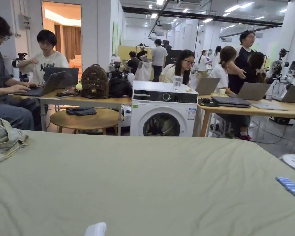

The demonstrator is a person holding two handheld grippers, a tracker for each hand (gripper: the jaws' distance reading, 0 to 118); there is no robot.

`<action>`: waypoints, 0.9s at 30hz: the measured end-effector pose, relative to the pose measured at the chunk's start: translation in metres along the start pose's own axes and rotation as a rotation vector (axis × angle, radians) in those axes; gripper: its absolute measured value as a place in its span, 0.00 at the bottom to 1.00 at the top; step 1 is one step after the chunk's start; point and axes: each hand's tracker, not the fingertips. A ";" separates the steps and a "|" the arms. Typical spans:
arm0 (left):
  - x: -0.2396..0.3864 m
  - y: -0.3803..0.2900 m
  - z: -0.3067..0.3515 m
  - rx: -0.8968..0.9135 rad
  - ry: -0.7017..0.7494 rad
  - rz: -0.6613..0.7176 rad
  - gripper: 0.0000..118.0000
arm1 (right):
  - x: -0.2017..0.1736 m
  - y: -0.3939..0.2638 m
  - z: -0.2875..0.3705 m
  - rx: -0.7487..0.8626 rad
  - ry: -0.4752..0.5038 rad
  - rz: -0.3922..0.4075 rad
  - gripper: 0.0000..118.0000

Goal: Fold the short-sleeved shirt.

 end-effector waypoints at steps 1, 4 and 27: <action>-0.001 -0.007 -0.010 -0.032 -0.011 0.007 0.00 | -0.001 -0.001 -0.001 -0.005 0.000 0.001 0.00; -0.006 -0.028 -0.051 -0.168 0.055 -0.031 0.00 | -0.003 -0.005 -0.006 -0.019 0.002 -0.003 0.00; -0.092 -0.007 0.068 0.021 0.011 0.235 0.43 | -0.051 -0.060 -0.111 -0.347 0.009 0.063 0.00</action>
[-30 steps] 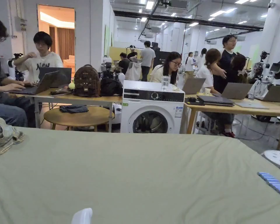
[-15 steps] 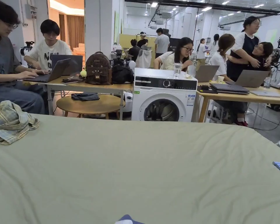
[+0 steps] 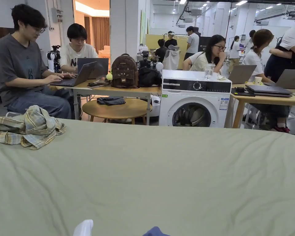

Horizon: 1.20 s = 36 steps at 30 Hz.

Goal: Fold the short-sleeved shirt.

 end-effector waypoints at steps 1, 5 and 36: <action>0.003 -0.005 -0.007 -0.023 -0.033 0.003 0.43 | 0.000 0.001 -0.001 -0.004 0.000 0.002 0.00; -0.008 -0.007 -0.032 -0.053 0.061 -0.028 0.43 | -0.001 0.002 -0.001 -0.008 -0.001 0.017 0.00; -0.079 0.039 0.250 0.506 0.432 0.097 0.19 | -0.208 0.090 -0.085 0.115 0.403 0.181 0.00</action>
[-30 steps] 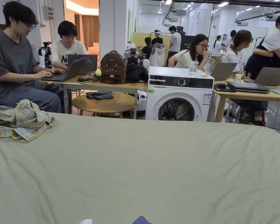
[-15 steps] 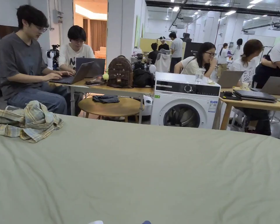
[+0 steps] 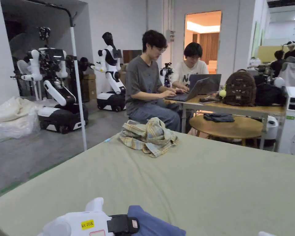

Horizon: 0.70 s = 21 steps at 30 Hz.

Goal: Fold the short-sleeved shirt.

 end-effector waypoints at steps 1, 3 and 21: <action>-0.015 0.008 0.005 0.027 0.028 0.013 0.19 | -0.012 0.002 -0.015 -0.002 0.027 0.008 0.00; -0.037 0.024 0.013 0.066 0.147 0.031 0.19 | -0.032 0.005 -0.034 -0.004 0.042 0.033 0.00; 0.103 0.022 0.025 0.388 0.233 -0.519 0.37 | 0.003 0.049 0.053 0.196 -0.153 0.205 0.00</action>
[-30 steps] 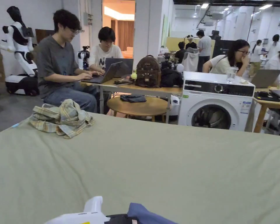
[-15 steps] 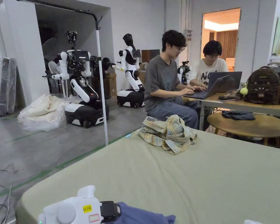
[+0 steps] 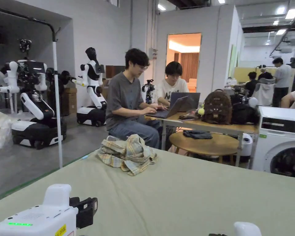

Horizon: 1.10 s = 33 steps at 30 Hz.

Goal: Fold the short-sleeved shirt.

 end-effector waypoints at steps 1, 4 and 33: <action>0.017 0.002 0.000 0.007 -0.045 0.000 0.37 | 0.009 0.002 0.013 0.019 -0.030 0.011 0.00; 0.069 0.011 0.003 0.069 -0.137 -0.075 0.37 | 0.037 0.006 0.058 0.061 -0.139 0.056 0.00; 0.227 0.032 0.033 0.248 -0.432 -0.202 0.00 | 0.094 0.027 0.192 0.309 -0.446 0.071 0.00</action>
